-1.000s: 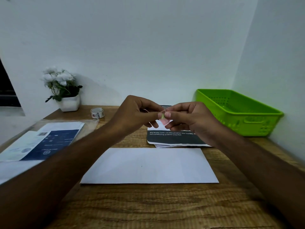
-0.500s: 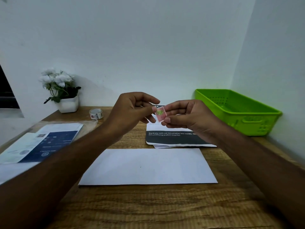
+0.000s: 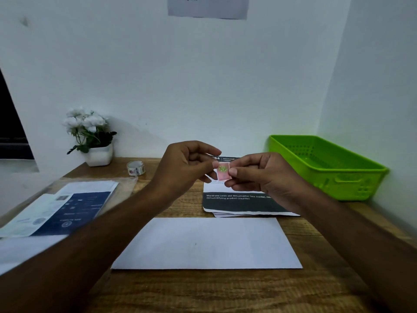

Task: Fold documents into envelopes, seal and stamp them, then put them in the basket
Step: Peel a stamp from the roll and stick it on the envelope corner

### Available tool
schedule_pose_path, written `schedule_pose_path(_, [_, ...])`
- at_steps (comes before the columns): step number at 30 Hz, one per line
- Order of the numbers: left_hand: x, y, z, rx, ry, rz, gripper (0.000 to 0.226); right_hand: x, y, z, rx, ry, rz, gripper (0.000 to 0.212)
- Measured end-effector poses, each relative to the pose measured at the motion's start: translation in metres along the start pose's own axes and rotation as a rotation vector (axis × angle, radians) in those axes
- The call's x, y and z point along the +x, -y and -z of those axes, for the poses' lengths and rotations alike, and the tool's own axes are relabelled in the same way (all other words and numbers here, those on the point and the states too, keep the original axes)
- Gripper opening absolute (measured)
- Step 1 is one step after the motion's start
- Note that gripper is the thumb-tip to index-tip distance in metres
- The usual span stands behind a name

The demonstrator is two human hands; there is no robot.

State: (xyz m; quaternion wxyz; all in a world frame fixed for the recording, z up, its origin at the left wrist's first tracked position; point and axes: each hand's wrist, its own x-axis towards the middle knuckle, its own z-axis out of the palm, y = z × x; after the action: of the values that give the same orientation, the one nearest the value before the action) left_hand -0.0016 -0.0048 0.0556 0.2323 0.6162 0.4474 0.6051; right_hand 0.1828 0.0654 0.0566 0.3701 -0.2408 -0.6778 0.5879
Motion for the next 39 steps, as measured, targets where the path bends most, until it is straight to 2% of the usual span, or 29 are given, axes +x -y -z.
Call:
schedule_pose_path(3, [0.001,0.001,0.0,-0.031,-0.004,0.008,0.016,-0.002,0.001,0.0,-0.043,0.007,-0.032,0.017])
schedule_pose_path(6, [0.0,0.003,-0.002,-0.003,0.014,0.01,0.015,-0.003,0.002,-0.002,-0.087,-0.013,0.013,0.027])
schedule_pose_path(12, [-0.004,0.004,-0.011,0.016,0.06,0.08,0.017,-0.008,0.007,0.006,-0.23,-0.023,0.018,0.014])
schedule_pose_path(15, [-0.009,0.013,-0.016,0.249,0.143,0.114,0.014,-0.018,0.005,0.02,-0.222,-0.047,-0.038,0.017])
schedule_pose_path(18, [-0.019,0.023,-0.026,0.58,0.397,0.017,0.005,-0.037,-0.001,0.037,-0.214,-0.085,-0.101,0.029])
schedule_pose_path(20, [-0.024,0.025,-0.031,0.748,0.498,-0.071,0.01,-0.051,-0.005,0.049,-0.241,-0.096,-0.165,0.031])
schedule_pose_path(24, [-0.03,0.02,-0.038,0.931,0.531,-0.106,0.031,-0.064,-0.016,0.062,-0.272,-0.068,-0.274,0.015])
schedule_pose_path(26, [-0.033,0.02,-0.041,0.931,0.519,-0.064,0.045,-0.065,-0.022,0.065,-0.265,-0.082,-0.279,0.013])
schedule_pose_path(28, [-0.035,0.022,-0.044,0.869,0.511,-0.025,0.05,-0.064,-0.026,0.065,-0.262,-0.092,-0.27,0.013])
schedule_pose_path(34, [-0.036,0.023,-0.05,0.656,0.512,0.193,0.047,-0.064,-0.028,0.065,-0.251,-0.069,-0.294,0.014])
schedule_pose_path(39, [-0.033,0.013,-0.056,0.619,0.495,0.242,0.036,-0.068,-0.023,0.058,-0.247,-0.031,-0.267,0.017])
